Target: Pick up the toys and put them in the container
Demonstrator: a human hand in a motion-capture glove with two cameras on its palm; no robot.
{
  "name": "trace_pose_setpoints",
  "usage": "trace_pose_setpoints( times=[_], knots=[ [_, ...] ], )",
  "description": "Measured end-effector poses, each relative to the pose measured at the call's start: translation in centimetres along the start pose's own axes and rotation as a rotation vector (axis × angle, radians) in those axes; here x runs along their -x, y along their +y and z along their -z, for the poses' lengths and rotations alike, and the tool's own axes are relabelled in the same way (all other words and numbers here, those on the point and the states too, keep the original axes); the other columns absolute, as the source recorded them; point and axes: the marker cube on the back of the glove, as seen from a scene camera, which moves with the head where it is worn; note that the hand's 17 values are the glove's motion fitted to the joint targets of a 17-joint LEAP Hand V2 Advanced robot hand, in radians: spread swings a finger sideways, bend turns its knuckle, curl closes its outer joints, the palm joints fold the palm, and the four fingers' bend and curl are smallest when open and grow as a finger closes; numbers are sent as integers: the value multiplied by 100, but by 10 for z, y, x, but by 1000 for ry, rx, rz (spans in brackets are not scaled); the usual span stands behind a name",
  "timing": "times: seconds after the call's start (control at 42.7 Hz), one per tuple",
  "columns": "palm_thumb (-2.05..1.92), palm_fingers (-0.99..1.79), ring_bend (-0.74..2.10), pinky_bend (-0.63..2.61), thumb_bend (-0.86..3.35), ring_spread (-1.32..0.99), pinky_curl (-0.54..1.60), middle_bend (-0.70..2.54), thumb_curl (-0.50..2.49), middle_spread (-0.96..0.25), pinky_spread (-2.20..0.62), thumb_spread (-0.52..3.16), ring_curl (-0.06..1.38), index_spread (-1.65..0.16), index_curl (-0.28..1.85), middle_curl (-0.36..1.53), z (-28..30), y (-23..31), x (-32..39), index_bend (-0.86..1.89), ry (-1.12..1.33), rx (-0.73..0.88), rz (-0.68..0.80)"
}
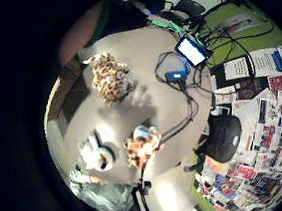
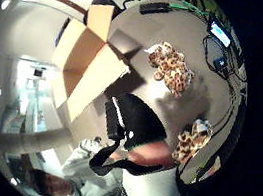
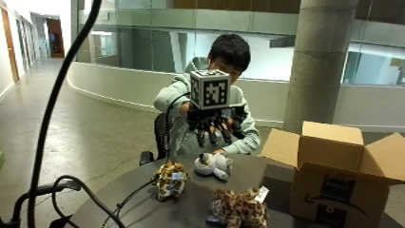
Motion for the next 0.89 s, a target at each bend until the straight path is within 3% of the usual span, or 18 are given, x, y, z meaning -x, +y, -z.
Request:
trace_pose_setpoints(
  times=[0.374,0.702,0.889],
  knots=[
    [-1,-21,33,87,-2,1,36,18,23,2,2,128,20,-14,11,27,-86,-40,4,6,90,77,-114],
    [13,5,18,61,5,-1,29,17,27,-1,1,136,18,-16,31,27,-144,-40,-4,56,55,198,-163],
    [35,13,20,52,18,-4,27,21,34,-4,0,148,19,-16,37,30,-141,-30,-11,66,83,276,-146]
  ],
)
